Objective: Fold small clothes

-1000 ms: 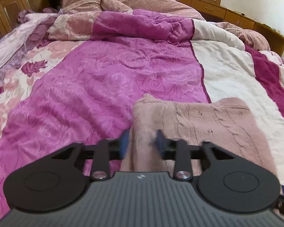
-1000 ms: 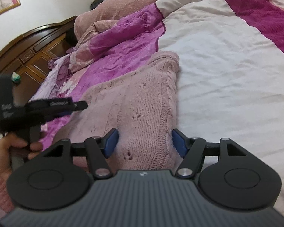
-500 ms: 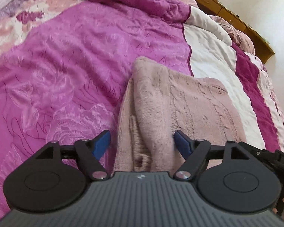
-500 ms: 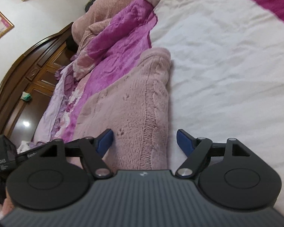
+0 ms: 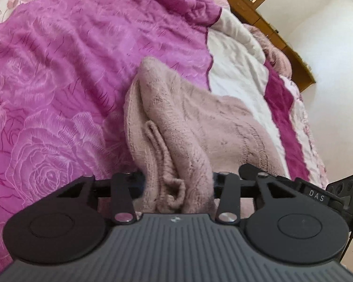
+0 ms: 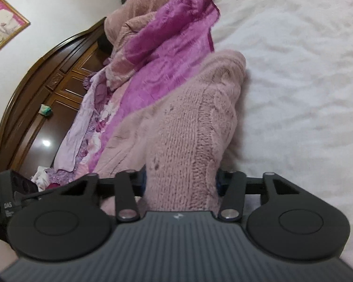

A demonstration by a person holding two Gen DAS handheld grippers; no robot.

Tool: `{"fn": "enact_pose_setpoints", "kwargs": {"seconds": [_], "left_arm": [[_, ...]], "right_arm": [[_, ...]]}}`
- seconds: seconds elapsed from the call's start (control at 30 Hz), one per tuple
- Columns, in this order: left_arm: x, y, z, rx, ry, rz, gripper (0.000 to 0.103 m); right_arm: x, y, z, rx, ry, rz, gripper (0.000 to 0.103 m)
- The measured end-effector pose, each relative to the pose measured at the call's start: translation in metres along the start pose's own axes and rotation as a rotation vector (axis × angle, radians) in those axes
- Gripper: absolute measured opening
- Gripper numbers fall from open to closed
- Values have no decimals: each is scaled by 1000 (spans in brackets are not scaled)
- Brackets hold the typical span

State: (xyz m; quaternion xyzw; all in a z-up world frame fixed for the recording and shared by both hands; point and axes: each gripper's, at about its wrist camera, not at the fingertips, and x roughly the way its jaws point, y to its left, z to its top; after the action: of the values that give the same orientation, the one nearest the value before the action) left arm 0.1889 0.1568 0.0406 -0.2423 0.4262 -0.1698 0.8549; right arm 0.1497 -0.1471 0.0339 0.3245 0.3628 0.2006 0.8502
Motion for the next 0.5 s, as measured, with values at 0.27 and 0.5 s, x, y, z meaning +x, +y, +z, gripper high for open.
{"fn": "enact_pose_setpoints", "kwargs": {"seconds": [0.27,0.5], "left_arm": [[-19,-37,-6,-38,-22,-119,44],[-24,-94,-37,-39,10,-213,44]], "right_arm": [[-61,20,26,-10,-54,29,47],[-134,4,24,-8,-64,-15,47]]}}
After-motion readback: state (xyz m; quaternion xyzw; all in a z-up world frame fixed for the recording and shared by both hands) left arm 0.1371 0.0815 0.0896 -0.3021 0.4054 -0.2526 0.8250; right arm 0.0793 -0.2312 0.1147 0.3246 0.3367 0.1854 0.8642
